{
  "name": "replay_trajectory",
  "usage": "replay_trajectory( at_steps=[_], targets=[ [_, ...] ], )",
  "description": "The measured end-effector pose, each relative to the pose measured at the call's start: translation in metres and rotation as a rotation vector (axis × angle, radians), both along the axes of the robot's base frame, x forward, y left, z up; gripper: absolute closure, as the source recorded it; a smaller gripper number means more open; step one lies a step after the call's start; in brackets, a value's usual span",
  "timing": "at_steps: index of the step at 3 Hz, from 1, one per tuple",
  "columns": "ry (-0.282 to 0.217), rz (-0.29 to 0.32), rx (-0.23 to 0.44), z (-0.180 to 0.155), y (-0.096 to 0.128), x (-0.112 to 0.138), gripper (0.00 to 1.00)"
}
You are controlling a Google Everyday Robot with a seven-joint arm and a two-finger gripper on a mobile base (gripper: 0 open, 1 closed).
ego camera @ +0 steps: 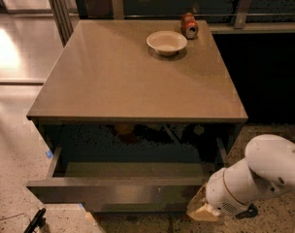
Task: Close top drawer
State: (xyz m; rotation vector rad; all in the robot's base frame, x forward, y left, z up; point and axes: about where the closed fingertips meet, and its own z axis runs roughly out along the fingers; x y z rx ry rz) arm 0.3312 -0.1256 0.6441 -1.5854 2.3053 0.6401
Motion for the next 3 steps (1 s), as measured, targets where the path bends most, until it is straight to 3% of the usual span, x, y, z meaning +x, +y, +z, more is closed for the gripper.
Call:
replay_trajectory(
  at_steps=[1, 2, 3],
  targets=[
    [0.0, 0.0, 0.0, 0.0, 0.0, 0.0, 0.0],
    [0.0, 0.0, 0.0, 0.0, 0.0, 0.0, 0.03],
    [0.0, 0.0, 0.0, 0.0, 0.0001, 0.0, 0.33]
  ],
)
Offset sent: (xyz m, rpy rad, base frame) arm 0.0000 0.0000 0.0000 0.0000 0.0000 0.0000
